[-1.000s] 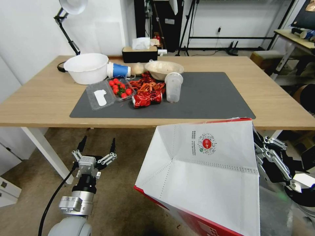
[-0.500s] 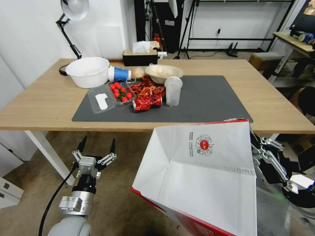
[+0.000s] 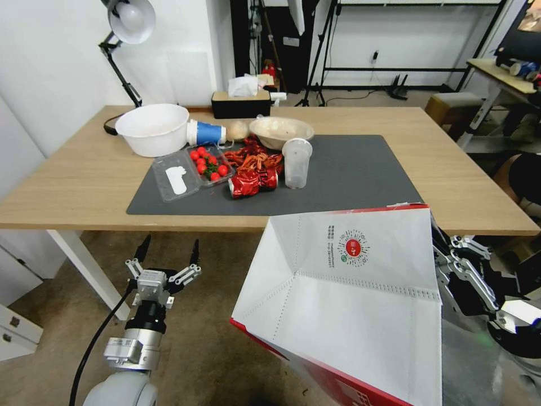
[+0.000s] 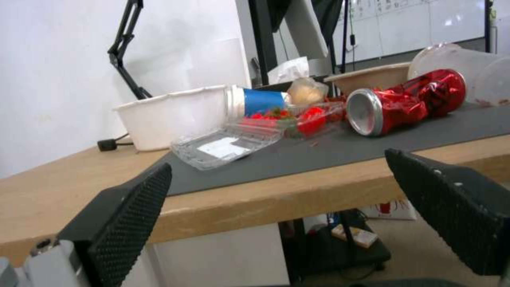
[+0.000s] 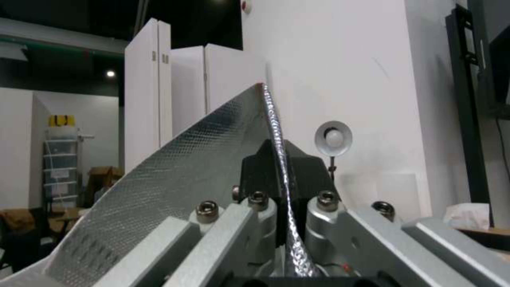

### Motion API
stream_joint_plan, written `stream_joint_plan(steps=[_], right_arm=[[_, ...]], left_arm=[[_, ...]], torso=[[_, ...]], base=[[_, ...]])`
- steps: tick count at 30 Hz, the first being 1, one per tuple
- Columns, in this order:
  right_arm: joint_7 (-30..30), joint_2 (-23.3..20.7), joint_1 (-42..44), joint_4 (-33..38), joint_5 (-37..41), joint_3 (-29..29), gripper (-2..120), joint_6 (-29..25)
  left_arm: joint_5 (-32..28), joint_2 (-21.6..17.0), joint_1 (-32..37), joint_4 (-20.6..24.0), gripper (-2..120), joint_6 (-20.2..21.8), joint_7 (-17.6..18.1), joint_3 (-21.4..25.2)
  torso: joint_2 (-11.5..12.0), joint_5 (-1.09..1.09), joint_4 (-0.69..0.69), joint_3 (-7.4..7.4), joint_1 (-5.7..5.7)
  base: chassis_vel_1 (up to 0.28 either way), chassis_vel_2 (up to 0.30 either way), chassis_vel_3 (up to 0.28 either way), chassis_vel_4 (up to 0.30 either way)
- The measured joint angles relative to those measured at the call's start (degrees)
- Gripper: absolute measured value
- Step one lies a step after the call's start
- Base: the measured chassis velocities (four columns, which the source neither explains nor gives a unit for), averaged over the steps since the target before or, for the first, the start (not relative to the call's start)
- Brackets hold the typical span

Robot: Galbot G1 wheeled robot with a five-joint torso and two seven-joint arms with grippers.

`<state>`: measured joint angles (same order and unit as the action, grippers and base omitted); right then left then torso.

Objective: Pick up the food delivery bag from the floor and place it on the table.

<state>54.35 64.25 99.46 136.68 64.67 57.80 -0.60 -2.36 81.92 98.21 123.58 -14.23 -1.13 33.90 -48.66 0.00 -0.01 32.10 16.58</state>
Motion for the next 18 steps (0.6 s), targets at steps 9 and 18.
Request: stream_joint_plan(steps=[9,18], right_arm=[[0.2,0.3,0.0,0.2,-0.1,0.0,0,-0.1],[0.5,0.3,0.0,0.1,-0.2,-0.1,0,-0.1]], left_arm=[[0.0,0.3,0.0,-0.2,100,-0.6,0.0,-0.1],[-1.2,0.1,-0.1,-0.2,100,-1.6,-0.5,-0.1]], torso=[[-3.4,0.00,0.00,1.93,1.42],[-5.5,0.00,0.00,3.15,2.36]], base=[[0.000,0.000,0.000,0.000],[0.000,0.000,0.000,0.000]])
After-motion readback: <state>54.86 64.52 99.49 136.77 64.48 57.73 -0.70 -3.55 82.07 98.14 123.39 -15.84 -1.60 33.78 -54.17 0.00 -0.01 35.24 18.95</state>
